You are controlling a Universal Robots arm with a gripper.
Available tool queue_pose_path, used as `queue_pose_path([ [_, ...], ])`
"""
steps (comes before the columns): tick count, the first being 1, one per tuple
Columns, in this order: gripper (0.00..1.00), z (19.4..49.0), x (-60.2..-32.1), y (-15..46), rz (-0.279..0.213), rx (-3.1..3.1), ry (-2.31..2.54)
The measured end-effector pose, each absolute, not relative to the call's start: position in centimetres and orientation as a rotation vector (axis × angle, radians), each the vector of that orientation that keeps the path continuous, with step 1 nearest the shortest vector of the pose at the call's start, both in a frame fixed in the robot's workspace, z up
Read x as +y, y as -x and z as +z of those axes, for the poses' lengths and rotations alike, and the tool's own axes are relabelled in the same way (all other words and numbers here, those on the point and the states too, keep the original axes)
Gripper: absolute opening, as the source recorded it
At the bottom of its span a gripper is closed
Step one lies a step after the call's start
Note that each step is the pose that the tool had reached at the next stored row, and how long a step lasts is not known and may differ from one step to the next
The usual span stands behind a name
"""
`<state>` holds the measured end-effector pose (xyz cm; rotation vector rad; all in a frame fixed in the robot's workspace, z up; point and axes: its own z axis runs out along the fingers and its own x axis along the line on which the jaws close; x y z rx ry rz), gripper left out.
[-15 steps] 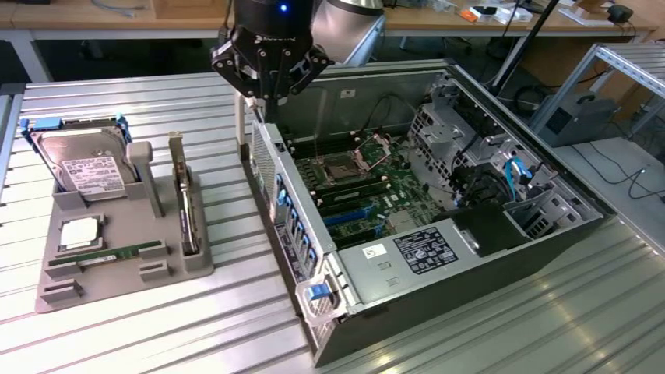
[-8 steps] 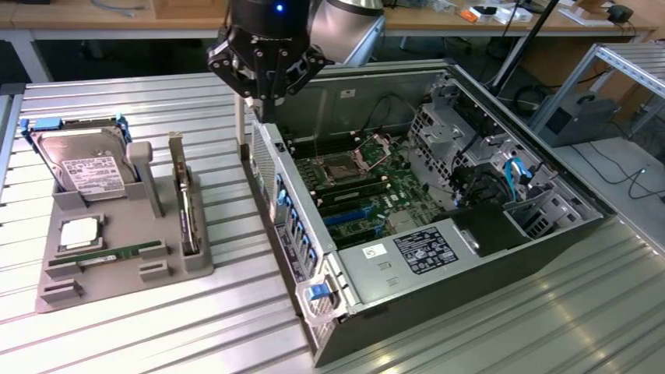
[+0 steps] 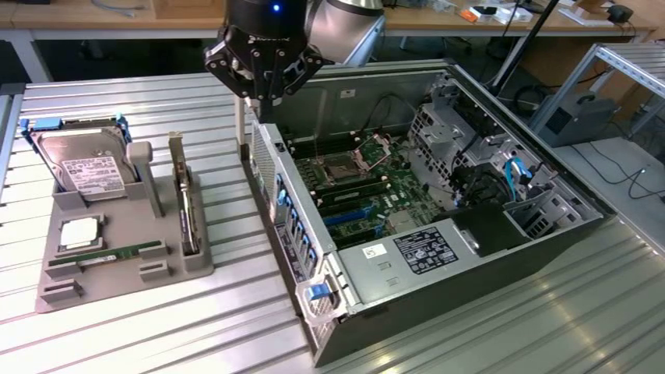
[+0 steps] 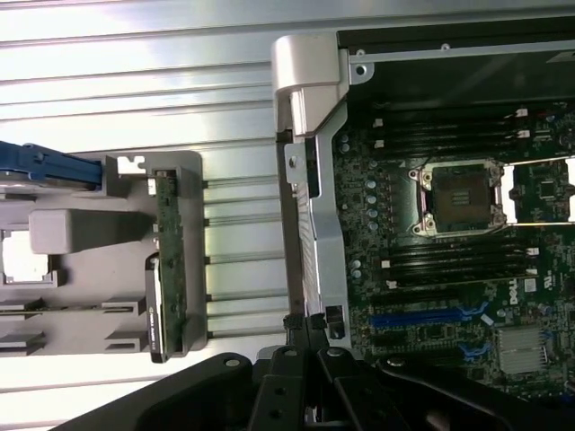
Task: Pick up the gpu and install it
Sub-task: 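Reach for the gpu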
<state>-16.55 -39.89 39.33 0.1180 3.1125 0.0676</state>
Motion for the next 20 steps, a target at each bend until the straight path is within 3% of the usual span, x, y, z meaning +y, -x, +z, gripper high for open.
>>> queue_pose_path([
  [20, 0.1, 39.33, -39.89, 17.38, 0.068, 3.113, -0.118],
])
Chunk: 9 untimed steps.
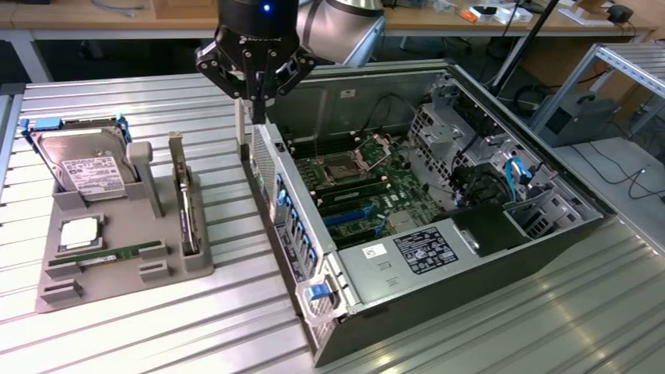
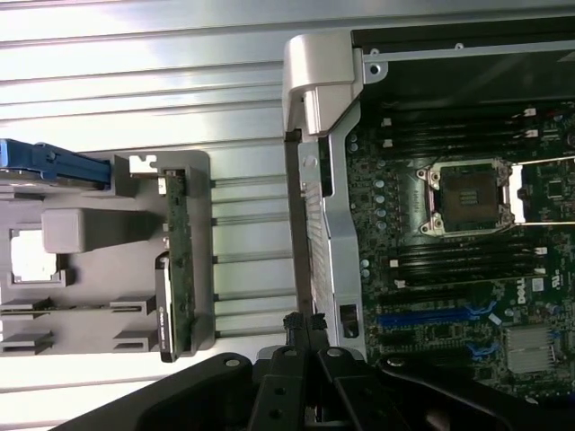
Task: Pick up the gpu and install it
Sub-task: 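Reach for the gpu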
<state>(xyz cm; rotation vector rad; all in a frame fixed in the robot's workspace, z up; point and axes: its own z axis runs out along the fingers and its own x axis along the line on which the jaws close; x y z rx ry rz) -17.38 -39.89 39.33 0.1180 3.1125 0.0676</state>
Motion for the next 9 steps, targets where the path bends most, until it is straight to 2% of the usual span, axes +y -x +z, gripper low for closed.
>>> queue_pose_path([
  [9, 0.1, 39.33, -39.89, 17.65, 0.068, 3.112, -0.118],
])
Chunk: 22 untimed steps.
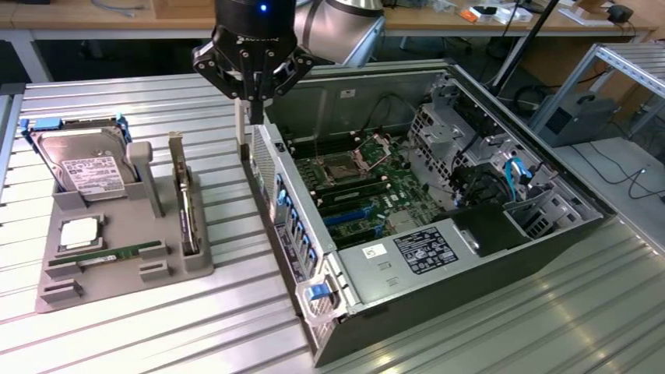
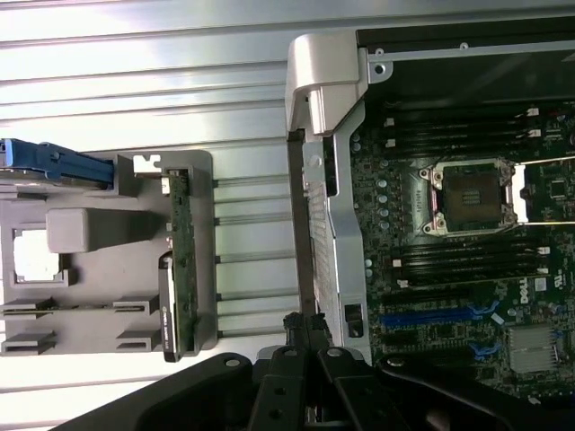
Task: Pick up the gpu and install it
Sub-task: 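Reach for the gpu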
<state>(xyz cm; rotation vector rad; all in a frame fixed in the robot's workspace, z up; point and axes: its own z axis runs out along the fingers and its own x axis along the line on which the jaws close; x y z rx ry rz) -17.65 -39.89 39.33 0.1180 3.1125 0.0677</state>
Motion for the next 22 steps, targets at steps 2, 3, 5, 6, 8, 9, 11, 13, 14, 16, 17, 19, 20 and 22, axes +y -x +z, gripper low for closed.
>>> queue_pose_path([
  [2, 0.1, 39.3, -39.9, 17.7, 0.068, 3.112, -0.118],
  [3, 0.1, 39.3, -39.9, 17.8, 0.068, 3.113, -0.118],
  [5, 0.1, 39.3, -39.9, 17.9, 0.068, 3.113, -0.118],
  [6, 0.1, 39.3, -39.9, 18.0, 0.068, 3.112, -0.118],
  [8, 0.1, 39.3, -39.9, 18.0, 0.068, 3.113, -0.118],
  [9, 0.1, 39.3, -39.9, 18.1, 0.068, 3.113, -0.118],
  [11, 0.1, 39.3, -39.9, 18.1, 0.068, 3.112, -0.118],
  [13, 0.1, 39.3, -39.9, 18.2, 0.068, 3.112, -0.118],
  [14, 0.1, 39.3, -39.9, 18.3, 0.068, 3.113, -0.118],
  [16, 0.1, 39.3, -39.9, 18.4, 0.068, 3.112, -0.118],
  [17, 0.1, 39.3, -39.9, 18.5, 0.068, 3.112, -0.118],
  [19, 0.1, 39.3, -39.9, 18.6, 0.068, 3.113, -0.118],
  [20, 0.1, 39.3, -39.9, 18.7, 0.068, 3.112, -0.118],
  [22, 0.1, 39.3, -39.9, 18.8, 0.068, 3.113, -0.118],
])
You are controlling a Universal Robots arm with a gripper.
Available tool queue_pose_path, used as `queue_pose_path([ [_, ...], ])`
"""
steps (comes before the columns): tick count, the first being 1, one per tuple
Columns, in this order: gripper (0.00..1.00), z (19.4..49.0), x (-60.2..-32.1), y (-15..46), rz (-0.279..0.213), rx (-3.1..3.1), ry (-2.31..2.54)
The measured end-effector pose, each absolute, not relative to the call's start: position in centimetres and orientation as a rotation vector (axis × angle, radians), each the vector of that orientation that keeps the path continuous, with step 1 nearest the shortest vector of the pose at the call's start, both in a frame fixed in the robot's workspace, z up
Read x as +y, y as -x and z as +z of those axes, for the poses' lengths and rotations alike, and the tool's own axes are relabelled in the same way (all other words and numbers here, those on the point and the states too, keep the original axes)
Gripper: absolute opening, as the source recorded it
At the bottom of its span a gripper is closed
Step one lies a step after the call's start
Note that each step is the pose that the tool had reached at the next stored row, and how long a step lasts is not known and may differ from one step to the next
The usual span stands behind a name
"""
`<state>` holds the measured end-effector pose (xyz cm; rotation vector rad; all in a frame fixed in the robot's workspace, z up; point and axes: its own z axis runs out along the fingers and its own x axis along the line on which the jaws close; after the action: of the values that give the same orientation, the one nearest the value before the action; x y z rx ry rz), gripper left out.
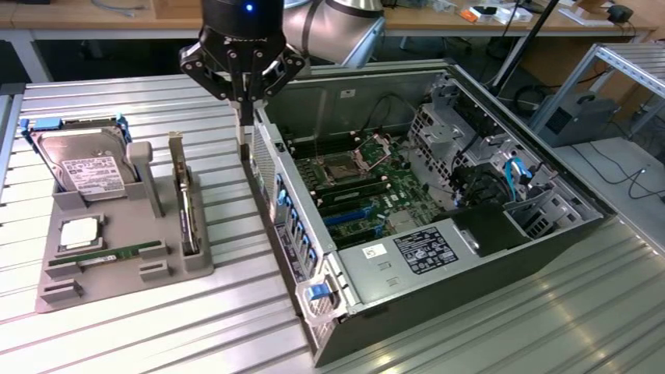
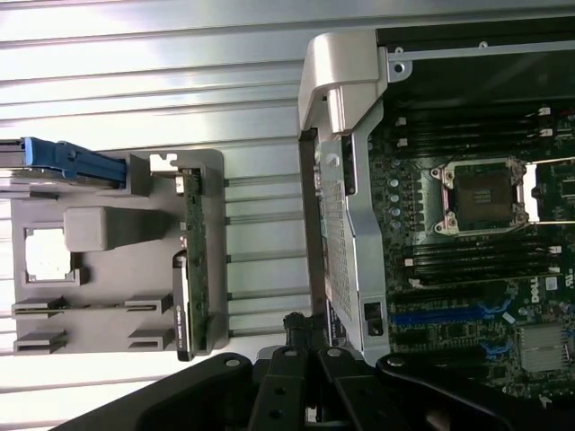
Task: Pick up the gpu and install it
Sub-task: 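Reach for the gpu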
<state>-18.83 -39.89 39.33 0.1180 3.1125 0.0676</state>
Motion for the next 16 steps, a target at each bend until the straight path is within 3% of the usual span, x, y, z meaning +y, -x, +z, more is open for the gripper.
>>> queue_pose_path([
  [16, 0.1, 39.33, -39.89, 19.71, 0.068, 3.112, -0.118],
])
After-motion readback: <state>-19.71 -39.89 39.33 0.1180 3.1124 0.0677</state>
